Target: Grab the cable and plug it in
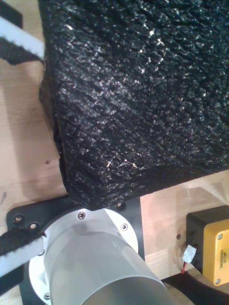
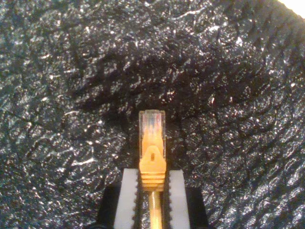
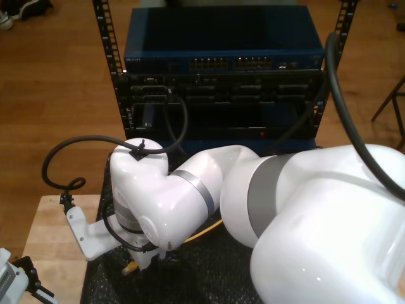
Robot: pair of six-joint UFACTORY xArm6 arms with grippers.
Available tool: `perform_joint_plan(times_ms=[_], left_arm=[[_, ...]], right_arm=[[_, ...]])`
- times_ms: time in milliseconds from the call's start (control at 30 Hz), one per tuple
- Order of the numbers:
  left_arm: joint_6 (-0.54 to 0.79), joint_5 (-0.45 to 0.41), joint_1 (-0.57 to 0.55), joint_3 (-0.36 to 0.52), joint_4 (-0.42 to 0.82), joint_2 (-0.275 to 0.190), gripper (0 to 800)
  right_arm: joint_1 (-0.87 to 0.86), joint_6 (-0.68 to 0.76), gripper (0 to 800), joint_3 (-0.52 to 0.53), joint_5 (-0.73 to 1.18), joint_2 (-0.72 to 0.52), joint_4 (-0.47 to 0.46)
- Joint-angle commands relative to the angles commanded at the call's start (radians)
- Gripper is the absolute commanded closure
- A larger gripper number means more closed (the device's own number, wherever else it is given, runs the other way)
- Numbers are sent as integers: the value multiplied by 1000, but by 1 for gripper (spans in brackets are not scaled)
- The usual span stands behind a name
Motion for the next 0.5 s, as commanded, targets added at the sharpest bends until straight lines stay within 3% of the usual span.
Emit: perform_joint_plan(times_ms=[300, 500], left_arm=[[-20, 11, -35, -12, -25, -9, 0], [-74, 28, -115, -57, -74, -9, 0]], right_arm=[[-101, 3, 796, 12, 74, -129, 8], [-176, 9, 796, 86, 117, -255, 9]])
